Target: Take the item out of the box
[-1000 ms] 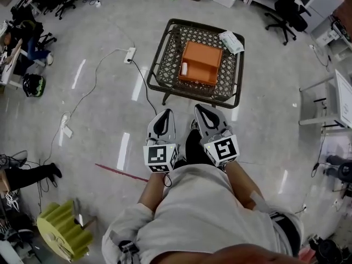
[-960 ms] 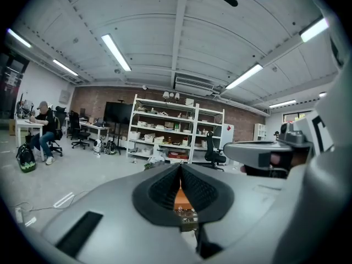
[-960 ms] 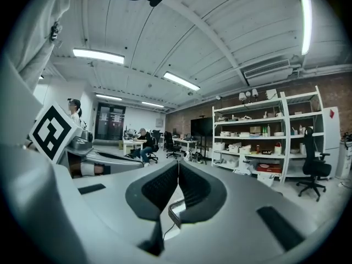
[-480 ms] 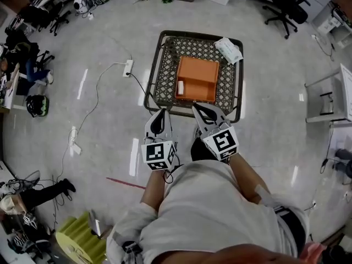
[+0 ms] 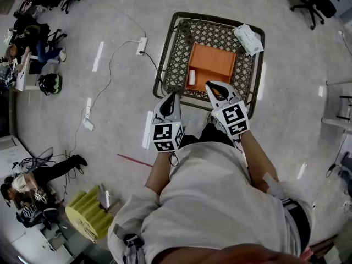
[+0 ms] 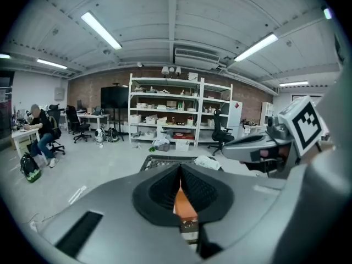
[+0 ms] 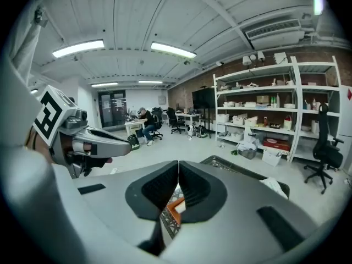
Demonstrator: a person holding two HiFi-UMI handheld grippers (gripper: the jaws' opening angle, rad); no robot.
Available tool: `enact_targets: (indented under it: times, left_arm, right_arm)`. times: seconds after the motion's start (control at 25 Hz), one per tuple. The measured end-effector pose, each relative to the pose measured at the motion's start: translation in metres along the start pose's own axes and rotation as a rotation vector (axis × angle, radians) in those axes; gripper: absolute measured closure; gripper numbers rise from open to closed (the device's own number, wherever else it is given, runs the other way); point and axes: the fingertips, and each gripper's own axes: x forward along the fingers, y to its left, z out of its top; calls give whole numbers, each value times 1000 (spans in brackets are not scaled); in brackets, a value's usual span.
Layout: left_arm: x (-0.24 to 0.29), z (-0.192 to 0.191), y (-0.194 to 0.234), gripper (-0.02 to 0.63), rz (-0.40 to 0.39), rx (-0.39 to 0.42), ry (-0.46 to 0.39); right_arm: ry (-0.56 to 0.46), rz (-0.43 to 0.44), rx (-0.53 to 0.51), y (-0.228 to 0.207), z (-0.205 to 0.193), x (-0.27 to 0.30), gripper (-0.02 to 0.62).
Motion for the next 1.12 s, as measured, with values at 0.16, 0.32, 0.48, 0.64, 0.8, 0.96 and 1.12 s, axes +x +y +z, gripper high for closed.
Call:
enact_targets:
  times: [0.16,0.32,0.48,0.64,0.8,0.96,1.12]
  left_arm:
    - [12,-18,8,595,5,7,83]
    - [25,-22,15,595,5,10,112]
    - [34,-35,26,595,-11,-8,145]
    - [56,-46,34,595,-39,1,175]
    - [85,-53,42,595,-110,10,209]
    - [107,-58,60,595,-178,38,261]
    - [131,-74,76,595,-262,32,320]
  right_arm:
    - [51,18,17,-2,-11,16,591]
    - [91,31,40,-7,-25,35,591]
    - [124,32,42,-4,-37,48,591]
    - [173,-8,39,-13,-45,60,591]
    - [200,-54,54,-23,-51,77,591]
    - [277,-100,109,-22,-65,99,591]
    - [355,-144,158,-18,-83,125,591]
